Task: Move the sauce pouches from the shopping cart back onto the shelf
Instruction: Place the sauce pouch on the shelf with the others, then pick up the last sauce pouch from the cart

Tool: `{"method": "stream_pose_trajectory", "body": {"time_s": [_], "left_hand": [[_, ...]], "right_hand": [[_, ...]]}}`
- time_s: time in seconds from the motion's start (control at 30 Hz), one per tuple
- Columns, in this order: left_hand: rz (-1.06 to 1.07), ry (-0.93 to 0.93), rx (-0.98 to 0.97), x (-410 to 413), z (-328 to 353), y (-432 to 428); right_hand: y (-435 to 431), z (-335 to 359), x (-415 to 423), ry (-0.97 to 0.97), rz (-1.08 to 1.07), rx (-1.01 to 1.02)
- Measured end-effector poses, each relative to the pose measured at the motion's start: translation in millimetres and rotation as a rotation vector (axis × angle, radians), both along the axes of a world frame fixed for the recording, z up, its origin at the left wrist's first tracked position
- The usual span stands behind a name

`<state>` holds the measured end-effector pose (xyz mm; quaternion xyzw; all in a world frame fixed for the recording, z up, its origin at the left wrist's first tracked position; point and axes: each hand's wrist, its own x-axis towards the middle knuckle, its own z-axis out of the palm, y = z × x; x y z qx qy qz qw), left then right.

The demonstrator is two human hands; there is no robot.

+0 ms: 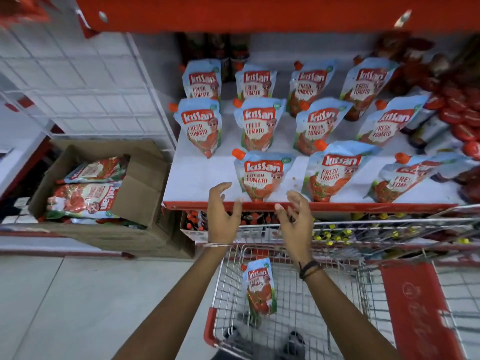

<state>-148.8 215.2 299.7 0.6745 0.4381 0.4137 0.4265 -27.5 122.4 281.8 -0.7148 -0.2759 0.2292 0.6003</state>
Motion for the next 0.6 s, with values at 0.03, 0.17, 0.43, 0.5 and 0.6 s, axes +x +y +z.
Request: {"method": "stream_pose_trajectory", "body": {"time_s": [0.03, 0.17, 0.43, 0.5, 0.6], "left_hand": [[-0.005, 0.010, -0.010, -4, -10, -10], [-0.107, 0.140, -0.179, -14, -70, -50], [-0.118, 0.581, -0.763, -7, -199, -93], [-0.132, 0.608, -0.835, -7, -223, -98], [-0.099, 0.604, -0.913, -13, -292, -111]], "right_hand": [[-13, -9, -4, -0.012, 0.020, -0.018], [-58, -69, -14, 0.011, 0.094, -0.171], [-89, -188, -15, 0.278, 0.095, -0.579], [-86, -211, -11, 0.354, 0.123, -0.690], [-82, -250, -6, 0.376, 0.227, -0.848]]}}
